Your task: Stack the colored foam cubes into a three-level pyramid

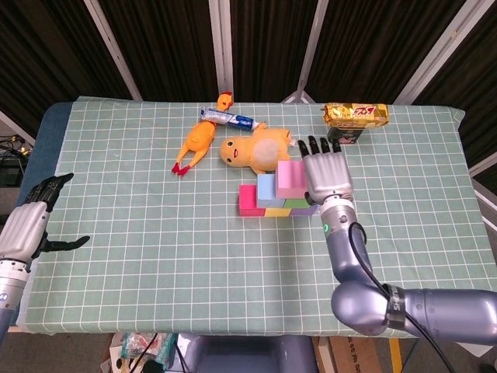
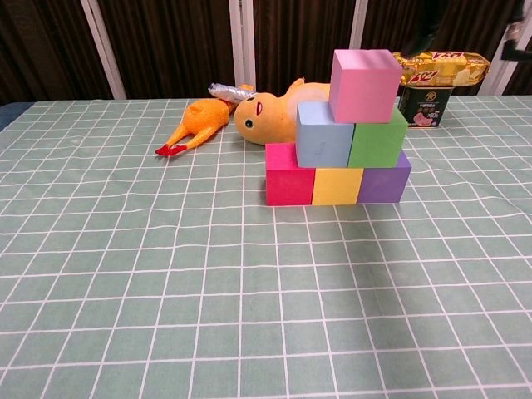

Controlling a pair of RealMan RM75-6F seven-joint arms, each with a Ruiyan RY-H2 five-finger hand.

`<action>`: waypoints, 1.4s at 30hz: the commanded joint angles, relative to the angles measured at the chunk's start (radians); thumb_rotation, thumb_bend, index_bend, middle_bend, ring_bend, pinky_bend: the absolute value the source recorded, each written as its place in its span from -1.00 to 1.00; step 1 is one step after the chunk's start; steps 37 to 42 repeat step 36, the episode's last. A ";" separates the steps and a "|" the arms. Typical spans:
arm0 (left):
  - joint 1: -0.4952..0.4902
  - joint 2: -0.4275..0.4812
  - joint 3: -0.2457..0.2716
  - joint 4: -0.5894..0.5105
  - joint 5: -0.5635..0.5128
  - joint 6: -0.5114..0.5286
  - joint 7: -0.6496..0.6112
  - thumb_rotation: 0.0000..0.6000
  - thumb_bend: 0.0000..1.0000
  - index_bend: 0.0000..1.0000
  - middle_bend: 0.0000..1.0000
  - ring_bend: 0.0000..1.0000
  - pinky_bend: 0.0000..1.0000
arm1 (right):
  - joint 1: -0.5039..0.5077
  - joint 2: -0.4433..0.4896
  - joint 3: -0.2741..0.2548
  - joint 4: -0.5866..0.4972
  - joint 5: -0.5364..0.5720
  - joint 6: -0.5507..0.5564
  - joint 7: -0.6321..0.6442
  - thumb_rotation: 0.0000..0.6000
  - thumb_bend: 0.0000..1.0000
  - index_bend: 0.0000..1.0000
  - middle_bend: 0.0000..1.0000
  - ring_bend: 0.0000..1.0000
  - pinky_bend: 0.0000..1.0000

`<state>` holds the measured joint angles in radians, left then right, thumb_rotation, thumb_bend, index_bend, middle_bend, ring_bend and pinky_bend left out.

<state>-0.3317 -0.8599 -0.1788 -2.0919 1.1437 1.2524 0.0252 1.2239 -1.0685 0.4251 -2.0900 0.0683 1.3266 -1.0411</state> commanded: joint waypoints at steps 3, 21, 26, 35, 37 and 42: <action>0.005 -0.012 0.005 0.007 0.015 0.014 0.014 1.00 -0.84 -1.00 -0.90 -0.97 -0.96 | -0.225 0.175 -0.089 -0.162 -0.307 0.122 0.189 1.00 -0.38 -1.00 -1.00 -1.00 -1.00; 0.162 -0.124 0.113 0.237 0.188 0.208 -0.042 1.00 -0.84 -1.00 -0.93 -0.97 -0.96 | -0.909 0.108 -0.504 0.110 -1.122 0.262 0.845 1.00 -0.38 -1.00 -1.00 -1.00 -1.00; 0.230 -0.140 0.154 0.359 0.256 0.282 -0.092 1.00 -0.84 -1.00 -0.96 -0.97 -0.96 | -1.001 0.033 -0.550 0.247 -1.269 0.333 0.862 1.00 -0.38 -1.00 -1.00 -1.00 -1.00; 0.289 -0.144 0.182 0.449 0.318 0.340 -0.141 1.00 -0.84 -1.00 -1.00 -1.00 -0.96 | -1.067 -0.015 -0.549 0.359 -1.364 0.327 0.896 1.00 -0.38 -1.00 -1.00 -1.00 -1.00; 0.292 -0.146 0.183 0.454 0.319 0.340 -0.136 1.00 -0.84 -1.00 -1.00 -1.00 -0.96 | -1.072 -0.014 -0.547 0.360 -1.377 0.330 0.899 1.00 -0.38 -1.00 -1.00 -1.00 -1.00; 0.292 -0.146 0.183 0.454 0.319 0.340 -0.136 1.00 -0.84 -1.00 -1.00 -1.00 -0.96 | -1.072 -0.014 -0.547 0.360 -1.377 0.330 0.899 1.00 -0.38 -1.00 -1.00 -1.00 -1.00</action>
